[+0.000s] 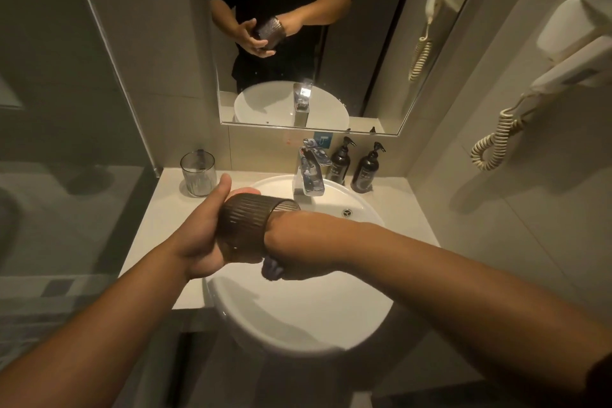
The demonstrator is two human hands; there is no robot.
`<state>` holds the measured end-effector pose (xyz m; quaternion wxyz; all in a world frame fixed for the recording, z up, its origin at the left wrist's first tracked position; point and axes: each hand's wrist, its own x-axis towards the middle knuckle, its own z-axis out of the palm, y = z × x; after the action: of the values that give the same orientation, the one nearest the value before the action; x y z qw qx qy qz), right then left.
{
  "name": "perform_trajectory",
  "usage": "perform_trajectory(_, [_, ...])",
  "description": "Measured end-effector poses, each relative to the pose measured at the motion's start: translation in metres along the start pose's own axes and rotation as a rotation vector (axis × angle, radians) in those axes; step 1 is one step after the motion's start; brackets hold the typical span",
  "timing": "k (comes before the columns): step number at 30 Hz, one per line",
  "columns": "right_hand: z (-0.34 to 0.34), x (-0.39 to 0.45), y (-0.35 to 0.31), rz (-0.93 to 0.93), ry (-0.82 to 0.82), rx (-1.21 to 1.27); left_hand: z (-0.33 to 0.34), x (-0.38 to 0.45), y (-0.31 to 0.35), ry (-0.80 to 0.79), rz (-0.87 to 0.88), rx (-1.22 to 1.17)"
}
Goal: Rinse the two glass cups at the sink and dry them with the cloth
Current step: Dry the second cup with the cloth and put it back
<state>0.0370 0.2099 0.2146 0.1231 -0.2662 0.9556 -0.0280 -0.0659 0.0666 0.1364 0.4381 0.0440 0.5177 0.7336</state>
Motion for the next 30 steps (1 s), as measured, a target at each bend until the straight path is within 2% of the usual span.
perform_trajectory(3, [0.004, 0.000, 0.002, 0.059, 0.008, 0.026, 0.003, 0.005, -0.005, 0.066, 0.074, 0.073])
perform_trajectory(5, [0.005, -0.001, 0.005, 0.130, -0.012, 0.107, 0.005, 0.007, -0.010, 0.079, 0.127, 0.084])
perform_trajectory(8, [0.012, -0.002, 0.000, 0.099, -0.030, 0.230, 0.008, 0.007, -0.013, 0.091, 0.176, 0.057])
perform_trajectory(9, [0.014, -0.002, 0.000, 0.153, -0.020, 0.291, 0.008, 0.007, -0.015, 0.094, 0.191, 0.054])
perform_trajectory(12, [0.015, -0.002, 0.002, 0.349, 0.067, 0.604, 0.007, 0.008, -0.016, 0.079, 0.246, 0.053])
perform_trajectory(16, [0.012, -0.007, 0.001, 0.369, 0.237, 1.081, 0.008, 0.007, -0.015, 0.047, 0.344, 0.078])
perform_trajectory(20, [0.010, -0.005, -0.001, 0.337, 0.367, 1.697, 0.012, 0.003, -0.015, 0.037, 0.468, 0.107])
perform_trajectory(22, [0.008, -0.005, -0.001, 0.341, 0.387, 1.838, 0.014, 0.000, -0.012, 0.037, 0.492, 0.132])
perform_trajectory(23, [0.005, -0.007, 0.000, 0.346, 0.377, 1.814, 0.013, -0.002, -0.011, 0.025, 0.476, 0.144])
perform_trajectory(24, [0.000, -0.010, 0.003, 0.363, 0.361, 1.685, 0.012, -0.003, -0.009, -0.004, 0.436, 0.151])
perform_trajectory(25, [-0.004, -0.014, 0.007, 0.364, 0.321, 1.431, 0.009, -0.005, -0.005, -0.047, 0.373, 0.158])
perform_trajectory(26, [-0.008, -0.017, 0.011, 0.345, 0.256, 1.070, 0.006, -0.006, -0.002, -0.096, 0.298, 0.158])
perform_trajectory(28, [-0.010, -0.015, 0.016, 0.194, 0.016, 0.411, 0.002, -0.006, 0.006, -0.161, 0.148, 0.116])
perform_trajectory(29, [-0.008, -0.013, 0.013, 0.130, -0.068, 0.192, 0.001, -0.005, 0.009, -0.166, 0.094, 0.090])
perform_trajectory(30, [-0.004, -0.012, 0.013, 0.094, -0.076, 0.011, 0.003, -0.004, 0.010, -0.147, 0.055, 0.075])
